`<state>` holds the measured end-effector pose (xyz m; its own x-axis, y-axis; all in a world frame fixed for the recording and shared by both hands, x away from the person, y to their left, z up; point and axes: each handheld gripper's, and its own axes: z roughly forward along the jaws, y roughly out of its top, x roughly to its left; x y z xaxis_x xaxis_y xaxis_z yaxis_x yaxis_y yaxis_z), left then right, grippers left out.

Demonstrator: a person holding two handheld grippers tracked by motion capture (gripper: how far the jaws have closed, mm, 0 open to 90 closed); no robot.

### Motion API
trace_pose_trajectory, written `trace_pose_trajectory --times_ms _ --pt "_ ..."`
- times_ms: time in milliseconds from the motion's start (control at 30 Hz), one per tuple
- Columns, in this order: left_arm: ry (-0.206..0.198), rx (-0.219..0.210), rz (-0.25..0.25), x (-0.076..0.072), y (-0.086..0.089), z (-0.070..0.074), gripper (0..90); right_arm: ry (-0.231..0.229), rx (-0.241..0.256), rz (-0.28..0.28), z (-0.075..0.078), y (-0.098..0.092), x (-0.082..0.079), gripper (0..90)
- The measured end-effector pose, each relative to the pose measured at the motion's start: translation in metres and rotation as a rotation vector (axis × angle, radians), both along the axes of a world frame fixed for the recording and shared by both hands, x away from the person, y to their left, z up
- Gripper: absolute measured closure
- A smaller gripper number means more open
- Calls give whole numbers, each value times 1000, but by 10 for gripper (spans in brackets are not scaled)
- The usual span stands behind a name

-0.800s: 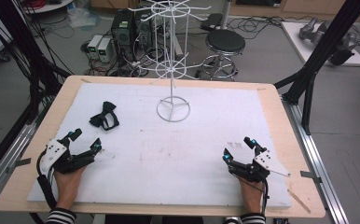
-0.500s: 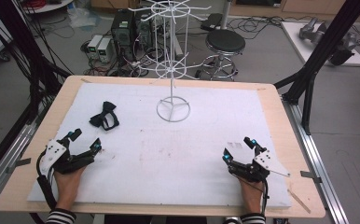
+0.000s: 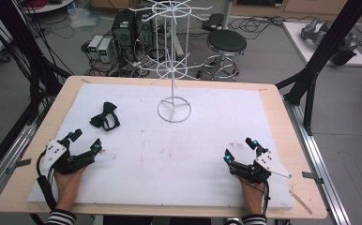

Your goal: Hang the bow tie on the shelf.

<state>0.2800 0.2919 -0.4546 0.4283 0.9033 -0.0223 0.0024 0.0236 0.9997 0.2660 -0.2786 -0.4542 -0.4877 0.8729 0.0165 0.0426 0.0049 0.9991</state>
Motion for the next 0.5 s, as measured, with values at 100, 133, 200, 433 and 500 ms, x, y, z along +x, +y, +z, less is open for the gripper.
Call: trace_pose_trajectory --times_ms 100,133,200,433,500 --pt "-4 1 0 -1 0 0 167 -1 0 -1 0 0 0 96" --pt "-11 0 3 -1 0 0 167 -1 -1 0 0 0 0 96" --pt "-13 3 1 -1 0 0 165 -3 -2 0 0 0 0 96" --pt "44 46 -9 6 0 4 167 0 1 0 0 0 0 96" --pt "49 59 -18 8 1 8 174 0 2 1 0 0 0 96"
